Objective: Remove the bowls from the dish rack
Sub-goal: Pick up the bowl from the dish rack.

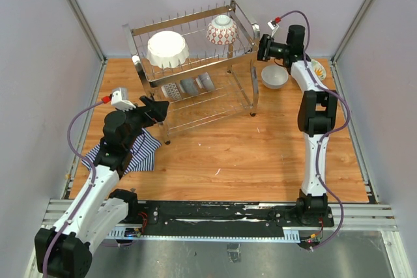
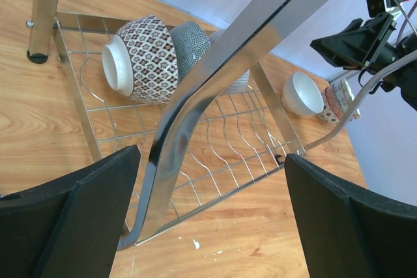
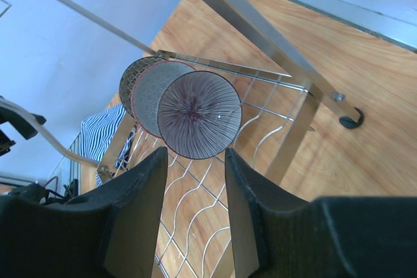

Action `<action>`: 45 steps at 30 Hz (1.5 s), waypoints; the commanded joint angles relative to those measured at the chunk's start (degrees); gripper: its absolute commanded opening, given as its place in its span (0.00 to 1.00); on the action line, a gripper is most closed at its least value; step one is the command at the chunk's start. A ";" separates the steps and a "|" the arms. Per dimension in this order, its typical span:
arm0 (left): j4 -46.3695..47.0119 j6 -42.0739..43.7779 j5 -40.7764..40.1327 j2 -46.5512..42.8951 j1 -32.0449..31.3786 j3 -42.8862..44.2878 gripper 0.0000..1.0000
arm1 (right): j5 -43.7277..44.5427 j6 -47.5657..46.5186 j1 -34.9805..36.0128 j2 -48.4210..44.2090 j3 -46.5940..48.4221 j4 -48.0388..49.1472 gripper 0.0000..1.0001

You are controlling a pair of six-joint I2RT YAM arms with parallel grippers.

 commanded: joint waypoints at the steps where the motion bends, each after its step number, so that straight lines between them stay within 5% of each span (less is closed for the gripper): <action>1: 2.97 0.67 0.61 0.40 -0.50 -0.13 0.98 | -4.78 3.76 2.11 0.14 -0.87 7.95 0.42; 17: 3.72 0.63 0.72 0.52 -0.54 -0.88 0.98 | -5.34 9.16 6.54 4.26 -1.68 14.42 0.45; 28: 4.80 0.67 1.03 1.05 -0.51 -1.36 0.98 | -8.26 20.01 7.73 9.01 -0.16 27.36 0.44; 45: 5.30 0.54 1.39 2.04 -0.56 -1.41 0.98 | -8.85 20.37 9.35 9.60 -1.14 28.38 0.44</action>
